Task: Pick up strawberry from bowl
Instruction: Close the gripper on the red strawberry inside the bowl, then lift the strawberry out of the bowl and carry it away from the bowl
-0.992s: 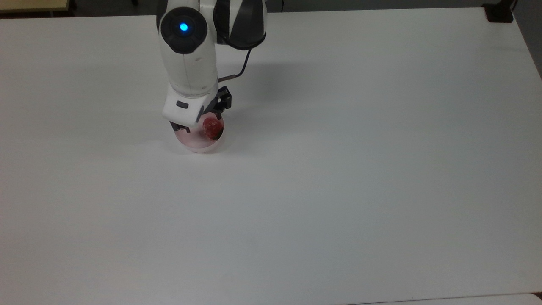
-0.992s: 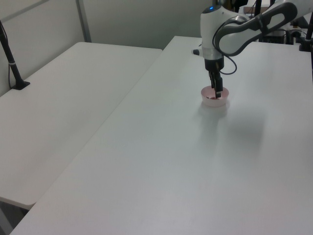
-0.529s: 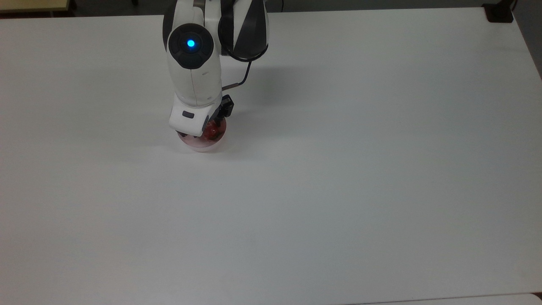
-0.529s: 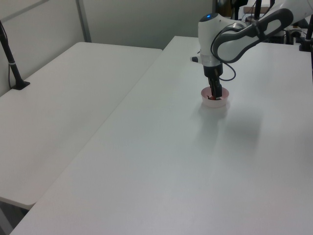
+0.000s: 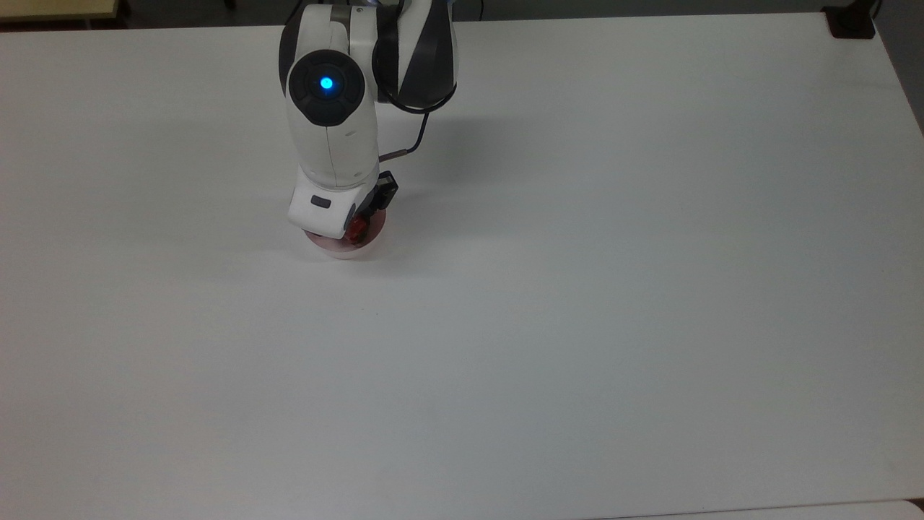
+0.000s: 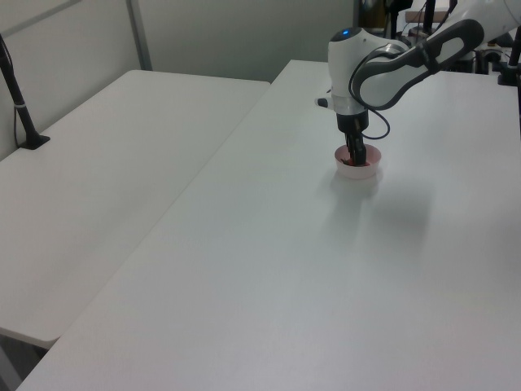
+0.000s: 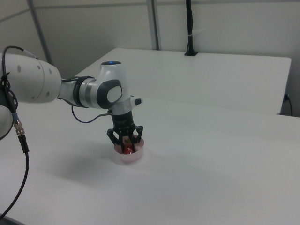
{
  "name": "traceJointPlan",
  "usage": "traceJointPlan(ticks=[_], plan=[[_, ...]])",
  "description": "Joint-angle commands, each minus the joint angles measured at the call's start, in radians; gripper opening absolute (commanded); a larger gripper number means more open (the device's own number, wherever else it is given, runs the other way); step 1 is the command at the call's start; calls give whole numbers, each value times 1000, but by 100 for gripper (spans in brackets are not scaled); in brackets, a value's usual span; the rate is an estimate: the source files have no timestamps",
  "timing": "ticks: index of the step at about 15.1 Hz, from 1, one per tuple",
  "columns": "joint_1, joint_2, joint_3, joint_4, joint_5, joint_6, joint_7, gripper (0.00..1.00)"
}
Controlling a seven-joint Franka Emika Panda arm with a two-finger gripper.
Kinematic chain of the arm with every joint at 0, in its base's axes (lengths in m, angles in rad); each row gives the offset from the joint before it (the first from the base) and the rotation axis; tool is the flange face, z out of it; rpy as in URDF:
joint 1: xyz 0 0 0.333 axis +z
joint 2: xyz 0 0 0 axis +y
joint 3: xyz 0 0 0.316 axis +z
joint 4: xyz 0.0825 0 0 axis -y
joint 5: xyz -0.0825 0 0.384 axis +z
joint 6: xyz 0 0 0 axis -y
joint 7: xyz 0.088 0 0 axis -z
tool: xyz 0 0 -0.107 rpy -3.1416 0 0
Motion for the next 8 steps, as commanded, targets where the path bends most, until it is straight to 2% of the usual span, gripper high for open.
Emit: traceJointPlan(ticks=[1, 3, 5, 8], plan=[[-4, -62, 2, -7, -4, -47, 23, 38], [-13, -107, 3, -4, 0, -90, 18, 38], [-54, -156, 2, -1, 6, -121, 12, 38], [-107, -182, -37, 30, 8, -155, -35, 38]])
